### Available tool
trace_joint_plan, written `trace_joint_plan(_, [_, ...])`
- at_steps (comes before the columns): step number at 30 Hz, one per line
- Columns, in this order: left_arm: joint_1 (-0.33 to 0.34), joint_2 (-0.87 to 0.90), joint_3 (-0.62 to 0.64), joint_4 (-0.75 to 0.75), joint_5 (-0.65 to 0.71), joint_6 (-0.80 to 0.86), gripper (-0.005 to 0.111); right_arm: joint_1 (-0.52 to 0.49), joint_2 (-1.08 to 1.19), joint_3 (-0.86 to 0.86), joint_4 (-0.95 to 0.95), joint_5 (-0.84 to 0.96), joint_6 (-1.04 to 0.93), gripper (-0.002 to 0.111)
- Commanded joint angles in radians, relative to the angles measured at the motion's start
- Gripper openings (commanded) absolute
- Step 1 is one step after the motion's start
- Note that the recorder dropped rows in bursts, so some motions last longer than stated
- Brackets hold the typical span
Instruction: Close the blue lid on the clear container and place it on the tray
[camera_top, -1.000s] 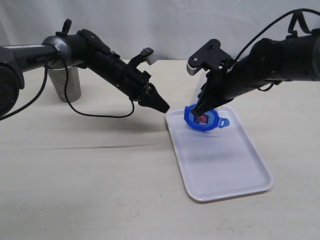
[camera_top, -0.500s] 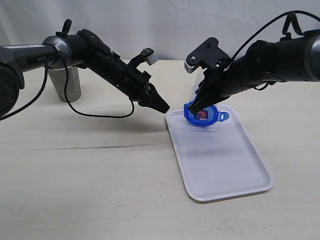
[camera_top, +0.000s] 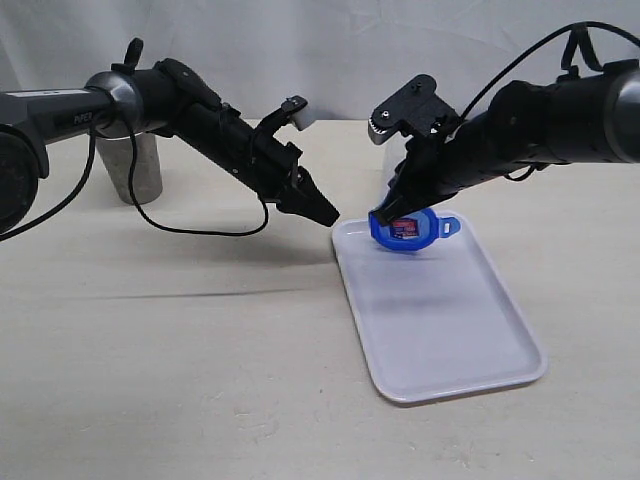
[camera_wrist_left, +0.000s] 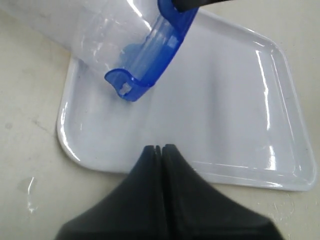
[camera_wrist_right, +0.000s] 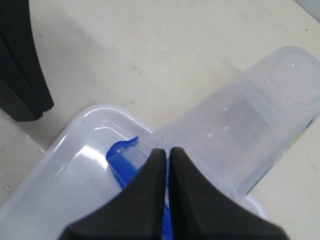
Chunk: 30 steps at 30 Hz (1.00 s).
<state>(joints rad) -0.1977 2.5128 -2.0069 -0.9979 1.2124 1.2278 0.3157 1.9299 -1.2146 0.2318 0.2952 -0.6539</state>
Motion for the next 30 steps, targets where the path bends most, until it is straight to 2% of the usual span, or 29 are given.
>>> trace_joint_plan(1, [0.000, -0.010, -0.007, -0.001, 0.009, -0.005, 0.000, -0.001, 0.063, 0.022, -0.013, 0.104, 0.014, 0.004])
trace_joint_plan(9, [0.002, -0.010, -0.007, 0.014, 0.009, -0.005, 0.000, -0.001, 0.066, 0.022, -0.013, 0.107, 0.008, 0.004])
trace_joint_plan(14, [0.022, -0.010, -0.014, 0.006, -0.013, 0.014, 0.002, 0.025, -0.145, 0.022, 0.000, 0.090, -0.004, 0.004])
trace_joint_plan(15, [0.025, -0.010, -0.034, 0.008, -0.013, 0.044, 0.008, 0.020, -0.181, 0.022, 0.000, 0.090, -0.004, 0.004])
trace_joint_plan(17, [0.027, -0.012, -0.093, -0.013, -0.021, 0.078, 0.029, -0.005, -0.229, 0.022, 0.000, 0.071, 0.030, 0.010])
trace_joint_plan(19, [0.003, -0.012, -0.157, -0.031, -0.128, 0.120, 0.058, -0.042, -0.249, 0.022, 0.000, 0.071, 0.051, 0.018])
trace_joint_plan(20, [-0.009, -0.012, -0.165, -0.004, -0.174, 0.130, 0.063, -0.052, -0.251, 0.022, 0.000, 0.078, 0.051, 0.020])
trace_joint_plan(22, [-0.026, -0.019, -0.171, 0.159, -0.232, 0.168, 0.062, -0.075, -0.251, 0.022, 0.000, 0.080, 0.063, 0.023])
trace_joint_plan(25, [-0.064, -0.009, -0.171, 0.315, -0.389, 0.106, 0.065, -0.116, -0.249, 0.022, 0.000, 0.071, 0.074, 0.029])
trace_joint_plan(26, [-0.068, -0.009, -0.171, 0.335, -0.389, 0.096, 0.066, -0.131, -0.244, 0.022, 0.003, 0.058, 0.100, 0.031])
trace_joint_plan(27, [-0.068, -0.009, -0.171, 0.334, -0.379, 0.096, 0.066, -0.177, -0.228, 0.022, 0.003, 0.000, 0.218, 0.034])
trace_joint_plan(29, [-0.068, -0.009, -0.171, 0.336, -0.331, 0.073, 0.065, -0.277, -0.171, 0.020, 0.003, -0.091, 0.363, 0.032])
trace_joint_plan(30, [-0.066, -0.009, -0.171, 0.336, -0.305, 0.055, 0.063, -0.307, -0.144, 0.013, 0.018, -0.102, 0.373, 0.030])
